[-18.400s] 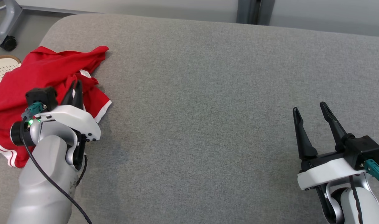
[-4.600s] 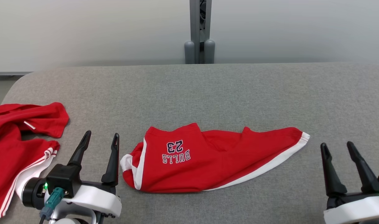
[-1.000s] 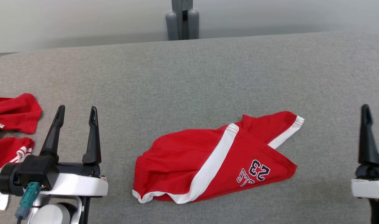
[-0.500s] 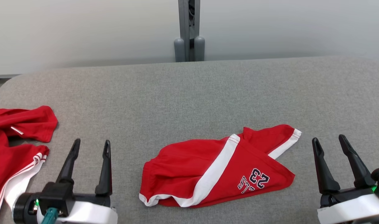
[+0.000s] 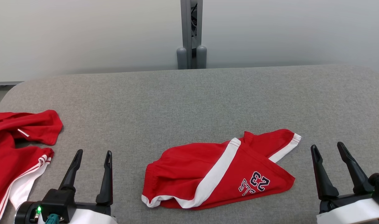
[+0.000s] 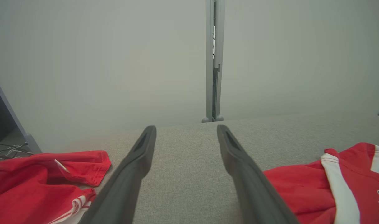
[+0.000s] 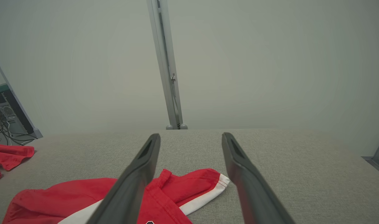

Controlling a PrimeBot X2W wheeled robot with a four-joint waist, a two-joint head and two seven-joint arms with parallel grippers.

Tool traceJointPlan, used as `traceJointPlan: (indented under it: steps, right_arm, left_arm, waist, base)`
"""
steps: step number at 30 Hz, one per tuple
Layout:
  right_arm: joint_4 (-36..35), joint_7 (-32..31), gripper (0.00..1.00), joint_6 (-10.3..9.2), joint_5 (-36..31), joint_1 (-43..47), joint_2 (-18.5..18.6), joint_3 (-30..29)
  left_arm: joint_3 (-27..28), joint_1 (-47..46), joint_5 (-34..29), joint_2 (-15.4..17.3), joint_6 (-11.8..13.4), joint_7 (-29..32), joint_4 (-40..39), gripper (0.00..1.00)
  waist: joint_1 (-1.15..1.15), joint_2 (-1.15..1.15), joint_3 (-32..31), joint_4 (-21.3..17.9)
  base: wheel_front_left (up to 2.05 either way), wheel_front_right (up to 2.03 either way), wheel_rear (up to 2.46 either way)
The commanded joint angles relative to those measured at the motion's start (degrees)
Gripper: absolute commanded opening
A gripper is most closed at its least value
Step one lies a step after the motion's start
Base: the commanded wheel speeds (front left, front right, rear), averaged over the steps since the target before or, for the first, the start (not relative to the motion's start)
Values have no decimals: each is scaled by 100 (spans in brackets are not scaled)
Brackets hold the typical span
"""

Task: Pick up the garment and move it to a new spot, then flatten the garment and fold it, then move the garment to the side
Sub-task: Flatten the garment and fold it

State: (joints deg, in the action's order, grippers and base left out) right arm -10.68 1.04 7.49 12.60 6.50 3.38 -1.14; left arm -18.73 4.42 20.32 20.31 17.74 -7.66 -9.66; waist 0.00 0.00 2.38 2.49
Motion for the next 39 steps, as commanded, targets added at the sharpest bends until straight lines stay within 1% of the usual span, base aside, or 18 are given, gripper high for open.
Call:
traceJointPlan:
  steps: [1, 7, 10, 12, 15, 16, 17, 19, 21, 22, 28, 30, 35, 39]
  right_arm:
    - [-39, -17, 100, 1, -33, 35, -10, -5]
    - [-70, -47, 100, 1, -114, -6, -18, -2]
    - [-82, -50, 100, 1, -113, -25, -24, -4]
    - [-71, -62, 100, 1, -103, -33, -28, 28]
    - [-71, -81, 100, 1, -135, -101, -17, 70]
    - [-54, -72, 100, 1, -141, -129, -5, 80]
    - [-45, -63, 100, 1, -142, -158, 9, 85]
    - [-33, -51, 100, 1, -144, -186, 24, 107]
    - [-19, -35, 100, 1, -137, -238, 27, 125]
    - [16, -24, 100, 1, -118, -265, 21, 136]
    - [77, -5, 100, 1, -110, -388, 8, 151]
    - [92, -7, 100, 1, -109, -427, 10, 165]
    - [142, -3, 100, 1, -97, -531, 23, 180]
    - [167, -20, 100, 1, -82, -569, 44, 160]
  left_arm:
    - [3, -21, 24, 8, 23, -8, -5, 100]
    - [-18, -70, 39, 3, 8, -24, 13, 100]
    - [-45, -151, 146, -23, -91, 6, 27, 100]
    - [-125, -210, 271, -9, -251, 127, 66, 100]
    - [-284, -316, 542, 28, -571, 538, 198, 100]
    - [-361, -334, 604, 106, -675, 722, 290, 100]
    - [-394, -364, 734, 92, -768, 858, 332, 100]
    - [-508, -404, 878, 165, -957, 1137, 479, 100]
    - [-572, -423, 1022, 197, -1128, 1300, 595, 100]
    - [-631, -404, 1141, 213, -1303, 1376, 735, 100]
    - [-893, -560, 1360, 387, -1920, 1609, 1292, 100]
    - [-963, -641, 1429, 365, -2093, 1620, 1466, 100]
    - [-1196, -900, 1377, 398, -2337, 1612, 1739, 100]
    - [-1368, -1010, 1452, 392, -2427, 1576, 1815, 100]
  waist:
    - [0, 0, 4, 3]
    - [0, 0, 28, 5]
    - [0, 0, 53, 29]
    - [0, 0, 79, 46]
    - [0, 0, 176, 67]
    - [0, 0, 197, 63]
    - [0, 0, 224, 53]
    - [0, 0, 280, 28]
    - [0, 0, 345, 6]
    - [0, 0, 398, -18]
    - [0, 0, 574, -74]
    - [0, 0, 629, -93]
    - [0, 0, 719, -126]
    - [0, 0, 744, -133]
  base:
    - [0, 0, 0]
    - [0, 0, 0]
    - [0, 0, 0]
    - [0, 0, 0]
    - [0, 0, 0]
    - [0, 0, 0]
    - [0, 0, 0]
    - [0, 0, 0]
    - [0, 0, 0]
    - [0, 0, 0]
    - [0, 0, 0]
    - [0, 0, 0]
    - [0, 0, 0]
    - [0, 0, 0]
